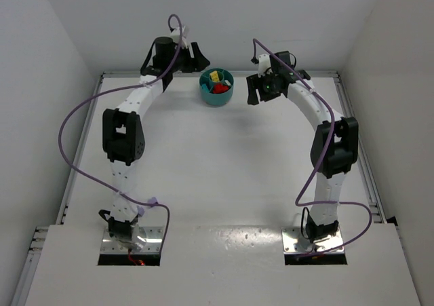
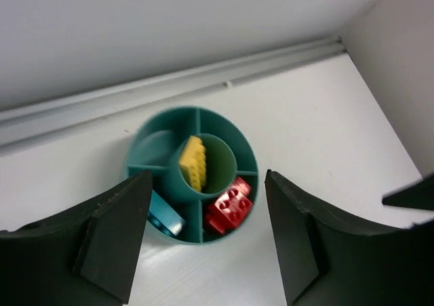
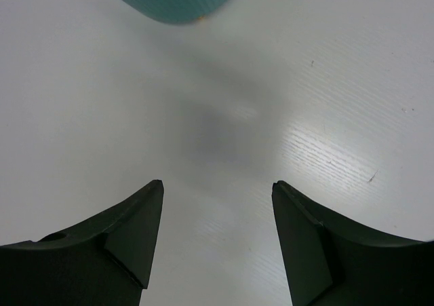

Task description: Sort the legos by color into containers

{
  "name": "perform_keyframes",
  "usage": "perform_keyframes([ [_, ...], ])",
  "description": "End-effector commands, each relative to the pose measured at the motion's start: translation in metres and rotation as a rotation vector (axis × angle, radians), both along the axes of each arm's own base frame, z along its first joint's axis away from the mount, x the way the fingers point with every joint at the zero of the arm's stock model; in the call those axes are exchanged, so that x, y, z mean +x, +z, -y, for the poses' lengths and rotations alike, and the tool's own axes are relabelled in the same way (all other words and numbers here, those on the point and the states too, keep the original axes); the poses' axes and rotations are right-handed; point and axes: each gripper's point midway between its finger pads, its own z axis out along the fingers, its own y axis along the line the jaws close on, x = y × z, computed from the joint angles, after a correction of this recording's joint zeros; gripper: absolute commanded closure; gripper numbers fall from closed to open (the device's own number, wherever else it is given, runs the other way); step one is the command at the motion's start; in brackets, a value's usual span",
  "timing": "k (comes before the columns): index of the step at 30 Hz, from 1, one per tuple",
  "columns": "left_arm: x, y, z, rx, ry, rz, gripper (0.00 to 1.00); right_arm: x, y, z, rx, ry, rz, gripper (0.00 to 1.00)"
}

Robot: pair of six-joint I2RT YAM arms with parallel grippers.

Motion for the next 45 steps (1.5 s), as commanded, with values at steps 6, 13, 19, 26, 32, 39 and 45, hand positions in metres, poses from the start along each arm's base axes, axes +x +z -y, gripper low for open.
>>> perform_keyframes([
  [6, 0.052, -0.029, -0.076, 0.095, 0.250, -0.046, 0.01, 0.002, 0.032, 0.001, 0.027, -0.009, 0.074, 0.34],
  [13, 0.059, -0.062, -0.094, 0.128, 0.297, -0.099, 0.01, 0.003, 0.031, 0.002, 0.021, -0.015, 0.075, 0.34],
  [19, 0.062, -0.097, -0.091, 0.131, 0.284, -0.168, 0.01, 0.002, 0.031, -0.002, 0.021, -0.006, 0.075, 0.34],
  [26, 0.050, -0.122, -0.076, 0.126, 0.217, -0.229, 0.01, -0.001, 0.037, 0.000, 0.011, -0.006, 0.089, 0.34],
  [32, 0.036, -0.133, -0.059, 0.162, 0.137, -0.237, 0.01, -0.003, 0.037, 0.001, 0.011, -0.006, 0.088, 0.34],
  [39, 0.024, -0.135, -0.052, 0.173, 0.101, -0.247, 0.01, -0.003, 0.037, 0.001, 0.011, -0.006, 0.088, 0.34],
  [45, 0.009, -0.137, -0.044, 0.203, 0.038, -0.244, 0.01, -0.006, 0.034, 0.000, 0.015, 0.001, 0.077, 0.34],
])
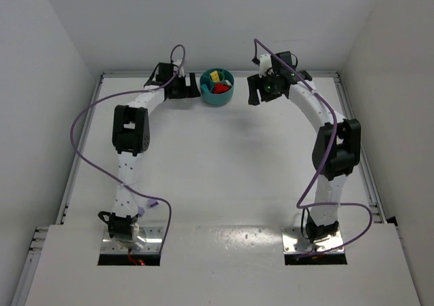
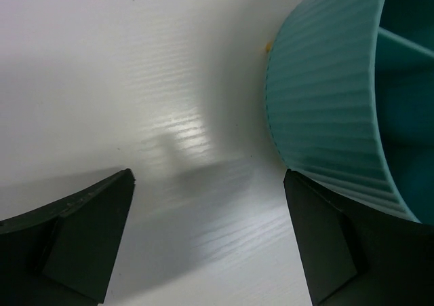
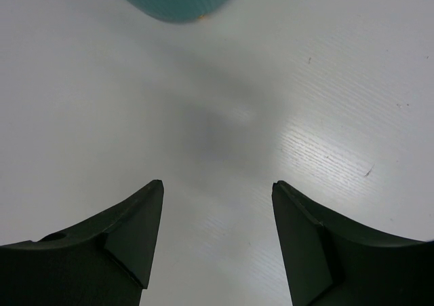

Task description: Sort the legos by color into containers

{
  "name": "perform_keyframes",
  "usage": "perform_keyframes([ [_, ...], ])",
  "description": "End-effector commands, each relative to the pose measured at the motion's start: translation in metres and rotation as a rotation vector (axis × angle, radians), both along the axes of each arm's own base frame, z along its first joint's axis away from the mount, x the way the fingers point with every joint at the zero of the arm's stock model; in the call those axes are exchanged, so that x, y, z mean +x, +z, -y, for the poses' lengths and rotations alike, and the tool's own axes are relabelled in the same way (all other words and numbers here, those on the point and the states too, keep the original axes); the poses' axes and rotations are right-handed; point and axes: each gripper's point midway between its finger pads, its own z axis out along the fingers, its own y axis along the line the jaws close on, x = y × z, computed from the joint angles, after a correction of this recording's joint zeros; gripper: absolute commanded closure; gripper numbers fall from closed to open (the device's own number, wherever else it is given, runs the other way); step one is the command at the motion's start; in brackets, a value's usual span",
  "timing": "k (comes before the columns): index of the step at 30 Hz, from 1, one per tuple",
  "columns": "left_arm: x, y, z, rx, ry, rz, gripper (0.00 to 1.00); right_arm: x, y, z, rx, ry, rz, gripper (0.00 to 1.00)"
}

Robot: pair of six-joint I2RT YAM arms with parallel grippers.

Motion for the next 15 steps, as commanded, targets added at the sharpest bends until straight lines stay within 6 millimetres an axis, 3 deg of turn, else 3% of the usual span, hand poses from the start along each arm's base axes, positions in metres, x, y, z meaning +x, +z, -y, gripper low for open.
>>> perform_keyframes([
  [1, -0.004, 0.057, 0.016, -0.009, -0.086, 0.115, 0.01, -0.001, 0.028, -0.002, 0.018, 0.004, 0.065, 0.34],
  [3, -0.011, 0.052, 0.018, -0.008, -0.113, 0.104, 0.01, -0.001, 0.028, -0.002, 0.018, 0.004, 0.065, 0.34],
  [6, -0.015, 0.066, 0.033, 0.013, -0.180, 0.163, 0.01, -0.001, 0.028, -0.002, 0.018, 0.004, 0.065, 0.34],
  [7, -0.019, 0.058, 0.034, 0.016, -0.199, 0.150, 0.01, -0.001, 0.028, -0.002, 0.018, 0.004, 0.065, 0.34],
  [8, -0.018, 0.065, 0.033, 0.032, -0.212, 0.182, 0.01, -0.001, 0.028, -0.003, 0.019, 0.016, 0.067, 0.34],
  [9, -0.023, 0.074, 0.044, 0.021, -0.256, 0.208, 0.01, -0.001, 0.028, -0.003, 0.019, 0.017, 0.067, 0.34],
  [10, -0.027, 0.067, 0.045, 0.025, -0.270, 0.196, 0.01, -0.001, 0.028, -0.003, 0.019, 0.017, 0.067, 0.34],
  [12, -0.032, 0.083, 0.055, 0.030, -0.328, 0.255, 0.01, -0.001, 0.028, -0.003, 0.019, 0.017, 0.067, 0.34],
  [15, -0.047, 0.086, 0.071, 0.041, -0.428, 0.299, 0.01, 0.000, 0.024, -0.005, 0.025, 0.023, 0.064, 0.34],
])
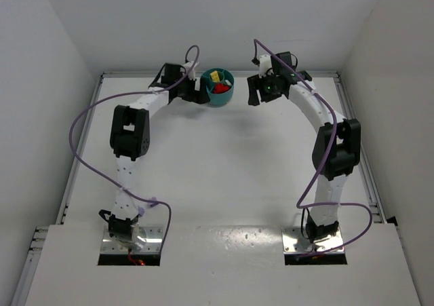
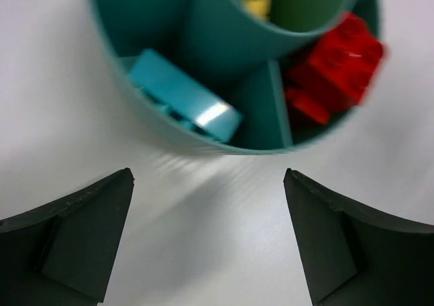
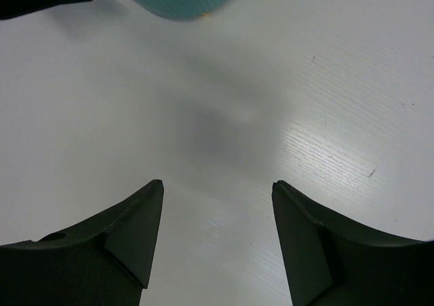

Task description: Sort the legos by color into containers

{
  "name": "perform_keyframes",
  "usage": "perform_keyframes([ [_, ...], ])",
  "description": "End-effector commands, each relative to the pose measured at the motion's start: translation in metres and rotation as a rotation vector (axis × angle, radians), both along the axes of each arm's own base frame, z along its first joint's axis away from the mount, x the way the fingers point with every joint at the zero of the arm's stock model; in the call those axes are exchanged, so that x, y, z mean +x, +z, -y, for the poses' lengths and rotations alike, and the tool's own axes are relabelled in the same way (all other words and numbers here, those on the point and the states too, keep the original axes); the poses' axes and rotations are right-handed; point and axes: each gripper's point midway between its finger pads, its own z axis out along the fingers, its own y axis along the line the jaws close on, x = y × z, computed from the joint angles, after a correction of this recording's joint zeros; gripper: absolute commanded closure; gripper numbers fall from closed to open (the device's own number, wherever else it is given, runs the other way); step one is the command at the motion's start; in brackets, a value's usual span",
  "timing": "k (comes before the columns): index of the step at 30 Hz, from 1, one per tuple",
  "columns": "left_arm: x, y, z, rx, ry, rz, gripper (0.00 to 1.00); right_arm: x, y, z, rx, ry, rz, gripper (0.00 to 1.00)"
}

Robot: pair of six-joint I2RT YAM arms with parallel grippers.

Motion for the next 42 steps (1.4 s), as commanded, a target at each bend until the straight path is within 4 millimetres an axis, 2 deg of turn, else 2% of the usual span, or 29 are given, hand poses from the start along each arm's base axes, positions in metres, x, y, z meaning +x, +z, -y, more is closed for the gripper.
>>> perform_keyframes([
  [1, -0.011, 0.068, 0.027, -0.025, -0.180, 0.217, 0.01, 0.004, 0.031, -0.007, 0.034, 0.026, 0.080, 0.34],
  [3, -0.019, 0.073, 0.031, -0.031, -0.232, 0.253, 0.01, 0.008, 0.026, -0.010, 0.047, 0.024, 0.071, 0.34],
  [4, -0.029, 0.077, 0.034, -0.047, -0.274, 0.263, 0.01, 0.009, 0.032, -0.013, 0.064, 0.023, 0.077, 0.34],
  [9, -0.061, 0.083, 0.044, -0.051, -0.468, 0.326, 0.01, 0.028, 0.025, -0.021, 0.109, -0.011, 0.066, 0.34],
  [10, -0.075, 0.087, 0.049, -0.086, -0.534, 0.325, 0.01, 0.035, 0.029, -0.023, 0.125, -0.035, 0.077, 0.34],
  [11, -0.084, 0.084, 0.051, -0.099, -0.568, 0.317, 0.01, 0.040, 0.019, -0.024, 0.129, -0.046, 0.056, 0.34],
  [13, -0.092, 0.095, 0.037, -0.101, -0.580, 0.341, 0.01, 0.055, 0.025, -0.028, 0.161, -0.081, 0.077, 0.34],
  [14, -0.101, 0.087, 0.036, -0.103, -0.579, 0.315, 0.01, 0.059, 0.024, -0.032, 0.157, -0.091, 0.078, 0.34],
  [15, -0.101, 0.087, 0.026, -0.086, -0.562, 0.322, 0.01, 0.074, 0.023, -0.028, 0.136, -0.121, 0.109, 0.36],
  [16, -0.097, 0.098, 0.015, -0.046, -0.514, 0.355, 0.01, 0.079, 0.021, -0.033, 0.129, -0.135, 0.116, 0.36],
  [17, -0.103, 0.090, 0.011, -0.032, -0.496, 0.337, 0.01, 0.087, 0.020, -0.030, 0.114, -0.155, 0.129, 0.36],
  [18, -0.098, 0.096, 0.001, -0.018, -0.456, 0.366, 0.01, 0.098, 0.029, -0.029, 0.089, -0.188, 0.175, 0.36],
  [19, -0.098, 0.098, -0.006, -0.019, -0.419, 0.359, 0.01, 0.106, 0.015, -0.026, 0.065, -0.209, 0.166, 0.36],
  [20, -0.094, 0.105, -0.018, 0.007, -0.364, 0.371, 0.01, 0.109, 0.012, -0.032, 0.054, -0.211, 0.174, 0.36],
  [21, -0.095, 0.105, -0.020, 0.014, -0.354, 0.369, 0.01, 0.113, 0.017, -0.038, 0.057, -0.219, 0.190, 0.34],
  [22, -0.093, 0.105, -0.027, 0.004, -0.329, 0.353, 0.01, 0.113, 0.009, -0.039, 0.058, -0.213, 0.176, 0.34],
  [23, -0.089, 0.103, -0.035, 0.016, -0.290, 0.343, 0.01, 0.113, 0.005, -0.049, 0.078, -0.195, 0.164, 0.33],
  [27, -0.077, 0.106, -0.059, -0.024, -0.182, 0.290, 0.01, 0.100, -0.002, -0.075, 0.161, -0.107, 0.101, 0.33],
  [28, -0.077, 0.101, -0.059, -0.035, -0.175, 0.270, 0.01, 0.096, -0.001, -0.081, 0.191, -0.092, 0.084, 0.33],
  [30, -0.074, 0.105, -0.064, -0.054, -0.148, 0.257, 0.01, 0.084, -0.005, -0.094, 0.246, -0.020, 0.036, 0.33],
  [32, -0.071, 0.107, -0.070, -0.061, -0.120, 0.257, 0.01, 0.078, 0.001, -0.104, 0.280, -0.002, 0.026, 0.32],
  [33, -0.072, 0.104, -0.070, -0.061, -0.120, 0.254, 0.01, 0.076, -0.004, -0.106, 0.292, -0.001, 0.010, 0.32],
  [35, -0.071, 0.105, -0.072, -0.066, -0.093, 0.255, 0.01, 0.076, 0.010, -0.110, 0.297, -0.008, 0.046, 0.32],
  [37, -0.075, 0.106, -0.063, -0.080, -0.124, 0.254, 0.01, 0.082, 0.016, -0.105, 0.282, -0.035, 0.079, 0.32],
  [39, -0.080, 0.104, -0.045, -0.128, -0.182, 0.234, 0.01, 0.085, 0.017, -0.106, 0.262, -0.055, 0.100, 0.32],
  [40, -0.076, 0.115, -0.041, -0.150, -0.207, 0.254, 0.01, 0.086, 0.016, -0.106, 0.242, -0.072, 0.110, 0.32],
  [42, -0.079, 0.119, -0.019, -0.189, -0.265, 0.230, 0.01, 0.088, 0.022, -0.102, 0.230, -0.092, 0.124, 0.32],
])
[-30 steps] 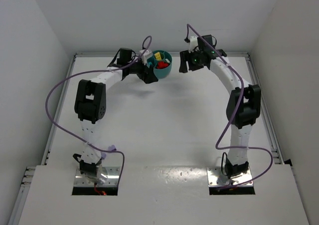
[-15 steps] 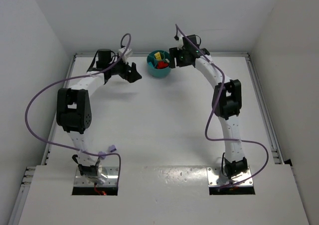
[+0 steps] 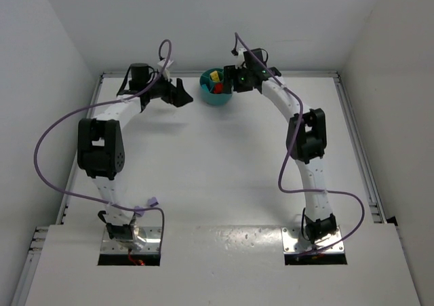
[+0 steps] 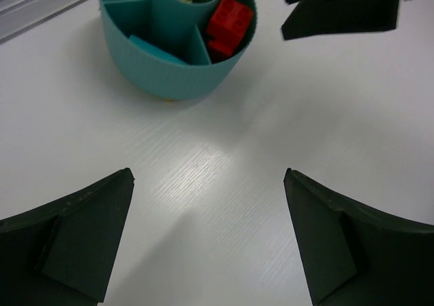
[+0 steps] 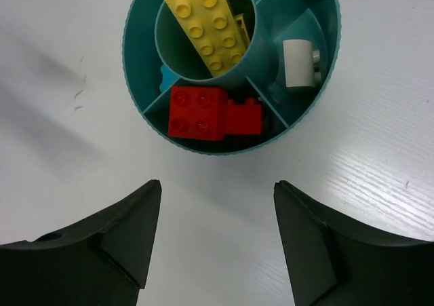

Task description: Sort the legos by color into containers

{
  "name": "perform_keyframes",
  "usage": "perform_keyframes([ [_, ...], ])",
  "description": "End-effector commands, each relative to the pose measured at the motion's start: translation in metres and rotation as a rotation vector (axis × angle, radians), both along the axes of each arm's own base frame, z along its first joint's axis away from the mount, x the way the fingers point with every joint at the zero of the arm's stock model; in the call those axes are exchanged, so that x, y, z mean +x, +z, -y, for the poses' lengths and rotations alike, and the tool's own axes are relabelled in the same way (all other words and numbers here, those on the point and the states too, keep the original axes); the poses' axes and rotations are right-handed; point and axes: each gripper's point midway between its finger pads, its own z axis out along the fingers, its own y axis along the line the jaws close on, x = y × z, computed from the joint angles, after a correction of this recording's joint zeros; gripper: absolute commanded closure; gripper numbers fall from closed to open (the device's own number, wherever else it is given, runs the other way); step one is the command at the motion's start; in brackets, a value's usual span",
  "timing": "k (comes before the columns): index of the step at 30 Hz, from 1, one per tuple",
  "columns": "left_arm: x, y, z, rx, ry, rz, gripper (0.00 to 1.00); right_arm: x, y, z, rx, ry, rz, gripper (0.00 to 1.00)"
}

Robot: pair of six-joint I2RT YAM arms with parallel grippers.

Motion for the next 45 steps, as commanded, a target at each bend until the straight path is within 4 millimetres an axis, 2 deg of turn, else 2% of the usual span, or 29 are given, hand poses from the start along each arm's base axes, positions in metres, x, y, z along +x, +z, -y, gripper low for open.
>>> perform_keyframes([
  [1, 0.006, 0.031, 0.045, -0.102, -0.151, 0.025, 0.01, 0.009, 0.052, 0.002, 0.003, -0.064, 0.121, 0.32],
  [3, 0.007, 0.039, 0.065, -0.152, -0.194, -0.006, 0.01, 0.006, 0.056, 0.006, -0.010, -0.081, 0.123, 0.32],
  [4, 0.013, 0.050, 0.072, -0.166, -0.201, 0.008, 0.01, 0.007, 0.061, 0.017, -0.020, -0.107, 0.131, 0.32],
  [6, 0.015, 0.046, 0.086, -0.182, -0.204, -0.024, 0.01, 0.004, 0.068, 0.022, -0.030, -0.123, 0.140, 0.32],
  [7, 0.013, 0.051, 0.100, -0.181, -0.210, -0.018, 0.01, 0.005, 0.065, 0.035, -0.053, -0.161, 0.138, 0.31],
  [9, 0.020, 0.050, 0.109, -0.170, -0.186, -0.012, 0.01, 0.000, 0.080, 0.044, -0.071, -0.194, 0.159, 0.30],
  [10, 0.022, 0.057, 0.118, -0.163, -0.160, -0.009, 0.01, 0.001, 0.078, 0.057, -0.098, -0.233, 0.158, 0.30],
  [12, 0.026, 0.049, 0.122, -0.157, -0.139, -0.046, 0.01, -0.004, 0.092, 0.067, -0.119, -0.271, 0.179, 0.28],
  [13, 0.029, 0.036, 0.127, -0.150, -0.110, -0.086, 0.01, -0.006, 0.090, 0.075, -0.128, -0.287, 0.174, 0.28],
  [15, 0.033, 0.035, 0.132, -0.159, -0.087, -0.109, 0.01, -0.011, 0.099, 0.079, -0.131, -0.299, 0.186, 0.27],
  [16, 0.036, 0.026, 0.132, -0.170, -0.059, -0.154, 0.01, -0.012, 0.105, 0.080, -0.127, -0.300, 0.196, 0.27],
  [19, 0.049, 0.031, 0.130, -0.190, 0.011, -0.165, 0.01, -0.018, 0.108, 0.094, -0.130, -0.321, 0.192, 0.27],
  [20, 0.054, 0.033, 0.126, -0.181, 0.042, -0.156, 0.01, -0.020, 0.102, 0.095, -0.137, -0.320, 0.178, 0.27],
  [21, 0.055, 0.037, 0.130, -0.183, 0.053, -0.151, 0.01, -0.021, 0.108, 0.095, -0.132, -0.321, 0.189, 0.27],
  [22, 0.063, 0.036, 0.126, -0.169, 0.095, -0.148, 0.01, -0.022, 0.110, 0.101, -0.132, -0.330, 0.188, 0.27],
  [23, 0.065, 0.037, 0.124, -0.164, 0.111, -0.146, 0.01, -0.022, 0.110, 0.101, -0.132, -0.330, 0.188, 0.27],
  [24, 0.064, 0.029, 0.127, -0.152, 0.117, -0.162, 0.01, -0.023, 0.106, 0.101, -0.136, -0.329, 0.180, 0.27],
  [26, 0.069, 0.030, 0.121, -0.136, 0.163, -0.158, 0.01, -0.023, 0.111, 0.107, -0.133, -0.341, 0.189, 0.27],
  [33, 0.067, 0.025, 0.125, -0.082, 0.172, -0.141, 0.01, -0.022, 0.111, 0.109, -0.129, -0.328, 0.188, 0.27],
  [36, 0.061, 0.017, 0.134, -0.053, 0.145, -0.150, 0.01, -0.022, 0.107, 0.115, -0.133, -0.337, 0.179, 0.27],
  [38, 0.063, 0.013, 0.130, -0.029, 0.161, -0.143, 0.01, -0.022, 0.107, 0.115, -0.134, -0.337, 0.179, 0.27],
  [41, 0.061, 0.006, 0.138, 0.009, 0.150, -0.122, 0.01, -0.023, 0.107, 0.113, -0.128, -0.329, 0.178, 0.27],
  [45, 0.061, 0.011, 0.144, 0.033, 0.151, -0.091, 0.01, -0.023, 0.107, 0.113, -0.128, -0.329, 0.178, 0.27],
])
